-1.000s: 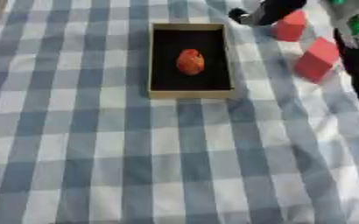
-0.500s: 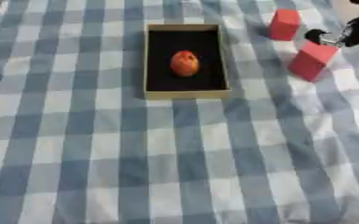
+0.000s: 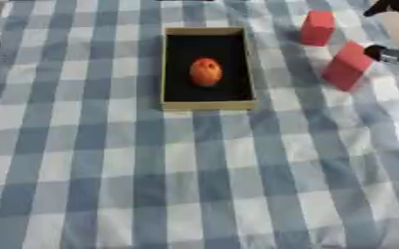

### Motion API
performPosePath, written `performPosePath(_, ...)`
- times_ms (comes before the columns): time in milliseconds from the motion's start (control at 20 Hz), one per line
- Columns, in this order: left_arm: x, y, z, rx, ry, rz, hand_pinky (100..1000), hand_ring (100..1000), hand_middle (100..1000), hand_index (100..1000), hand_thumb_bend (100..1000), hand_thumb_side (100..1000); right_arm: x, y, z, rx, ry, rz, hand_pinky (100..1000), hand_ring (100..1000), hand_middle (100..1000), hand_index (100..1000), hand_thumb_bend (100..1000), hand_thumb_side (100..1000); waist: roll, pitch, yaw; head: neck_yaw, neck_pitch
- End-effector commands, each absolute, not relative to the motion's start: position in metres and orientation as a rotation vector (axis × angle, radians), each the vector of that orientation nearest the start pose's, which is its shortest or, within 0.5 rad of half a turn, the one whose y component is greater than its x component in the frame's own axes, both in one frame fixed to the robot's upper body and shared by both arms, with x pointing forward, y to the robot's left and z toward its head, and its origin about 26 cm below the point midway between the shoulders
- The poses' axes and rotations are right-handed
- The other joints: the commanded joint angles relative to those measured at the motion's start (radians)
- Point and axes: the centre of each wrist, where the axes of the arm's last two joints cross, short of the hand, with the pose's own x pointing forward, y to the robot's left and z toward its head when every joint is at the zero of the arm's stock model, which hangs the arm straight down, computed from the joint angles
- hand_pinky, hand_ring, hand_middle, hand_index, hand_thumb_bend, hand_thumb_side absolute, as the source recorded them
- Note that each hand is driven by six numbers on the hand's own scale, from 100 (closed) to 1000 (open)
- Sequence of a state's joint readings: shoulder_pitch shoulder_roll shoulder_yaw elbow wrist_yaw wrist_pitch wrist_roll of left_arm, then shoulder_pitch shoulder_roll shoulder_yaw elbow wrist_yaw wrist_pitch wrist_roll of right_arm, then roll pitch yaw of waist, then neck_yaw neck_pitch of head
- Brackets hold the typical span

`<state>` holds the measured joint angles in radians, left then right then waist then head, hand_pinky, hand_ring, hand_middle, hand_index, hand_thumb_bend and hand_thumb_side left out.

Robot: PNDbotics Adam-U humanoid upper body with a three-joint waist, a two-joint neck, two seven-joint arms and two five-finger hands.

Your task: Pick up objects on the table and place them in the box.

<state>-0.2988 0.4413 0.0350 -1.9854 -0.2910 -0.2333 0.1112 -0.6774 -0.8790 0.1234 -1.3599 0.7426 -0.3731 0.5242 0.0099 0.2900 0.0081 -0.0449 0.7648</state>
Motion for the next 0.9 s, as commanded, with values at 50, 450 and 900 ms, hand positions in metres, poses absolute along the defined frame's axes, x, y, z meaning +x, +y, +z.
performPosePath(50,0.297,0.289,0.220,0.641,-2.505,-0.594,703,785,650,642,100,554,0.387,-0.404,0.281,-1.143,-1.260,1.749,776,926,886,972,361,800,-0.002,-0.021,0.001,0.002,0.002)
performPosePath(450,0.297,0.287,0.218,0.629,-2.500,-0.589,703,785,651,641,100,554,0.395,-0.411,0.269,-1.118,-1.261,1.660,784,931,893,989,236,895,-0.001,-0.022,0.003,-0.002,0.000)
performPosePath(900,0.298,0.286,0.218,0.621,-2.501,-0.596,703,786,652,641,100,553,0.402,-0.408,0.260,-1.021,-1.265,1.661,776,933,897,993,100,1000,-0.003,-0.022,0.011,-0.005,0.001)
